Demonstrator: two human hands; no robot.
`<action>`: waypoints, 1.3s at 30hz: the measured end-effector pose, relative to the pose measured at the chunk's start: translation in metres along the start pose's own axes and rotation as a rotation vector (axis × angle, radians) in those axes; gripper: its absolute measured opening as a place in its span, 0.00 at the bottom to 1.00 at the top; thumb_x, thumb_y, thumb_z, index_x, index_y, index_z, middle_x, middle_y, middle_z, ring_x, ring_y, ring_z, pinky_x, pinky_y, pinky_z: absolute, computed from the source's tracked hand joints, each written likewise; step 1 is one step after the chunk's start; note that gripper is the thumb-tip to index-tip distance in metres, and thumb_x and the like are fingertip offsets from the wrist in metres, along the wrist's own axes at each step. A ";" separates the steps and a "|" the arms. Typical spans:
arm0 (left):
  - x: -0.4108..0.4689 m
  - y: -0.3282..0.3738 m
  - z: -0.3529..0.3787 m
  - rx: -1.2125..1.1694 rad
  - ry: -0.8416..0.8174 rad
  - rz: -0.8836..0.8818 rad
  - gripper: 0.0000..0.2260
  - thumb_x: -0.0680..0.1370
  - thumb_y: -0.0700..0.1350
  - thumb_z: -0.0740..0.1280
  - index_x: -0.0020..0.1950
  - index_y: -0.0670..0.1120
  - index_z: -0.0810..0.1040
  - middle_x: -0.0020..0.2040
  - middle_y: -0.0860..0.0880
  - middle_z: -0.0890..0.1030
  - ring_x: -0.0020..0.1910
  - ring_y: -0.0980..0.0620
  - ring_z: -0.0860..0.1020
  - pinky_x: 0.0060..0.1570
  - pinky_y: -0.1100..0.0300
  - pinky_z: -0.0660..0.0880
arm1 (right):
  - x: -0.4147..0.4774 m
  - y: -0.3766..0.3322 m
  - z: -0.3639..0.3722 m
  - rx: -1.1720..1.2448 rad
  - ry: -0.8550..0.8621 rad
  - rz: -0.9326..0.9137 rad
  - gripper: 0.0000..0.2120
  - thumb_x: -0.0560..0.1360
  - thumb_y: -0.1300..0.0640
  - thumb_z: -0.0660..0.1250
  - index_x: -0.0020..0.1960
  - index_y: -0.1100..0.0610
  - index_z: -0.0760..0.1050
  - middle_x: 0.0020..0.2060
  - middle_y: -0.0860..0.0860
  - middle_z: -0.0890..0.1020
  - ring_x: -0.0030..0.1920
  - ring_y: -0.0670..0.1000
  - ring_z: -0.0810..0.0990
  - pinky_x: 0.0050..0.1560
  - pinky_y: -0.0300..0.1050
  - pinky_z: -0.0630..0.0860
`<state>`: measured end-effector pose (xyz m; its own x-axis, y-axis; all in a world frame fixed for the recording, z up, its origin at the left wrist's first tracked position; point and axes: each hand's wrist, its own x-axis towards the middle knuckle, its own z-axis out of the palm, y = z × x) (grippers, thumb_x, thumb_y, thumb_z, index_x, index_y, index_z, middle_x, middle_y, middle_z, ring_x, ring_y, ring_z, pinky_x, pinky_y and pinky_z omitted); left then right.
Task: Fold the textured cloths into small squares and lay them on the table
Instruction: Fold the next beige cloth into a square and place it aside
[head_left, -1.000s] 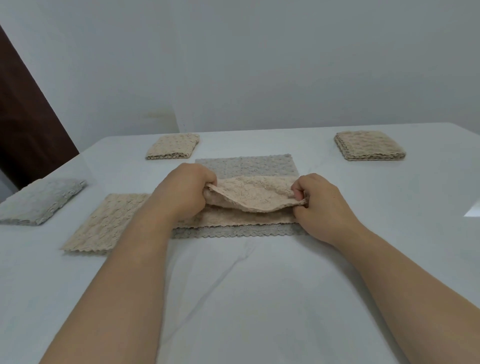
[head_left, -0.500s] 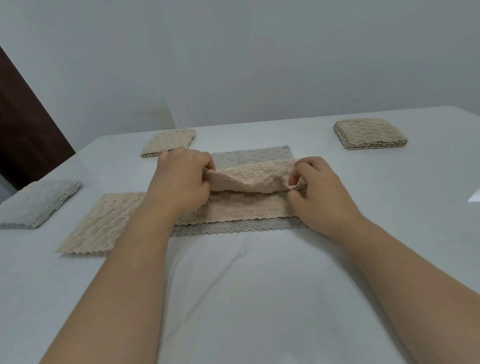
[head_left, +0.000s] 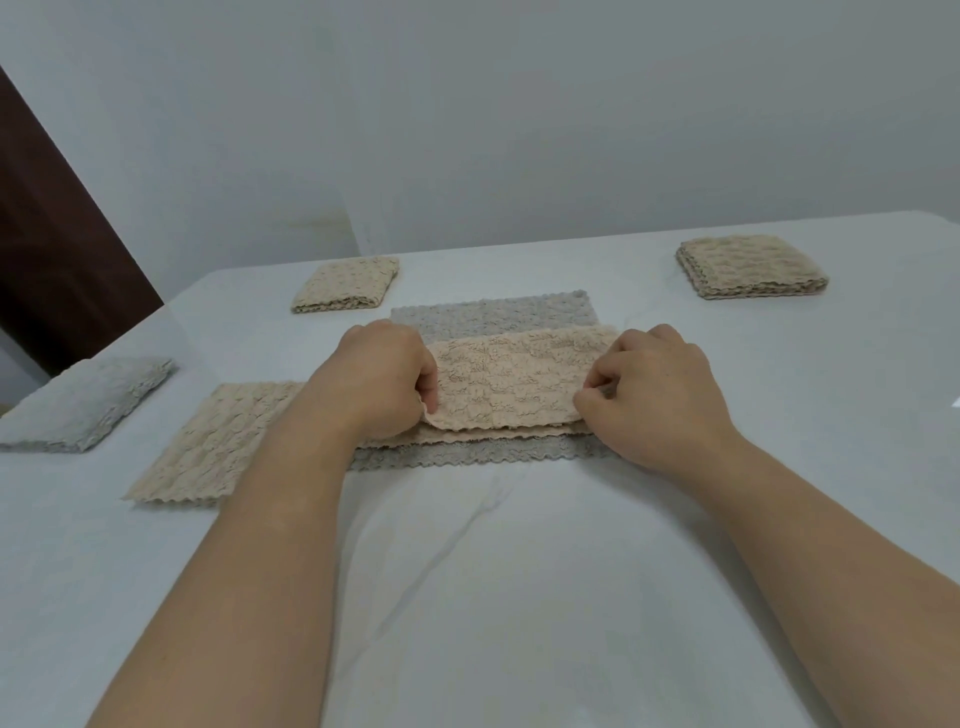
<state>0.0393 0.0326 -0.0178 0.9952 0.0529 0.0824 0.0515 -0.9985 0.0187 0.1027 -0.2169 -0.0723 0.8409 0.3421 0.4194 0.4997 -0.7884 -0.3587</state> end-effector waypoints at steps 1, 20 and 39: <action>-0.001 0.000 0.000 -0.003 -0.012 -0.002 0.15 0.70 0.33 0.67 0.35 0.54 0.82 0.42 0.56 0.82 0.49 0.55 0.74 0.51 0.60 0.65 | 0.000 -0.001 0.000 -0.003 0.011 0.006 0.13 0.71 0.45 0.61 0.35 0.46 0.82 0.40 0.43 0.78 0.49 0.51 0.70 0.53 0.49 0.68; -0.014 -0.001 -0.008 -0.220 -0.196 -0.064 0.11 0.66 0.48 0.83 0.40 0.51 0.83 0.38 0.55 0.82 0.38 0.57 0.79 0.40 0.61 0.76 | -0.005 -0.004 0.005 0.043 -0.130 -0.232 0.08 0.74 0.55 0.65 0.50 0.45 0.77 0.44 0.41 0.77 0.53 0.48 0.73 0.55 0.47 0.62; -0.012 0.000 -0.005 -0.246 -0.189 -0.093 0.04 0.71 0.41 0.72 0.40 0.51 0.83 0.38 0.56 0.82 0.39 0.56 0.79 0.40 0.60 0.78 | -0.007 -0.003 0.001 -0.083 -0.193 -0.251 0.15 0.71 0.40 0.65 0.56 0.40 0.77 0.51 0.39 0.78 0.58 0.45 0.74 0.60 0.48 0.61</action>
<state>0.0270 0.0325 -0.0134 0.9862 0.1171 -0.1167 0.1441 -0.9548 0.2600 0.0956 -0.2164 -0.0746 0.7214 0.6156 0.3172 0.6845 -0.7033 -0.1919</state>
